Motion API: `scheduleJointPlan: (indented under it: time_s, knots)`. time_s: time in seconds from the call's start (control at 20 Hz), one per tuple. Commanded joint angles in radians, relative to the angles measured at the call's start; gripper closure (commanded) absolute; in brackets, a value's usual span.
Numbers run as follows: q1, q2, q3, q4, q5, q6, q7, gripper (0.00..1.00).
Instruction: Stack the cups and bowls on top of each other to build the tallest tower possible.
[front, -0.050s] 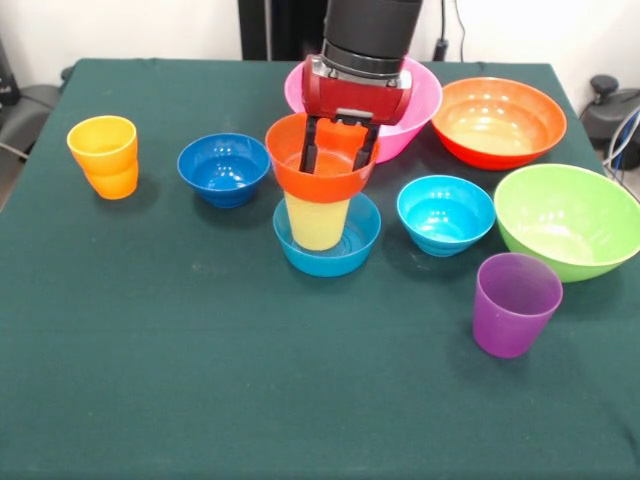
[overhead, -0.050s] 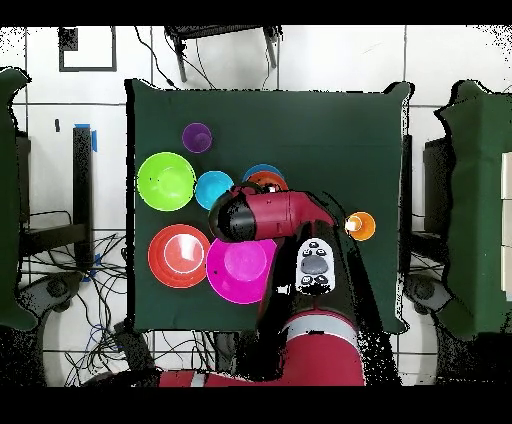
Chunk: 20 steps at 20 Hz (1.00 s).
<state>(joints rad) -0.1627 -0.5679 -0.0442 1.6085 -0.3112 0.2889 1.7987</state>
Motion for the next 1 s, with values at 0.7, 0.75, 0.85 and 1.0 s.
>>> scheduleJointPlan:
  time_s: [0.7,0.75,0.85,1.0]
  knots:
    - [-0.117,-0.171,0.159,0.068,0.043,0.207,-0.030,0.00]
    - [-0.118,-0.173,0.162,0.070,0.041,0.206,-0.028,0.00]
    - [-0.121,-0.178,0.168,0.075,0.039,0.205,-0.025,0.00]
    - [-0.124,-0.187,0.175,0.081,0.037,0.215,-0.024,0.00]
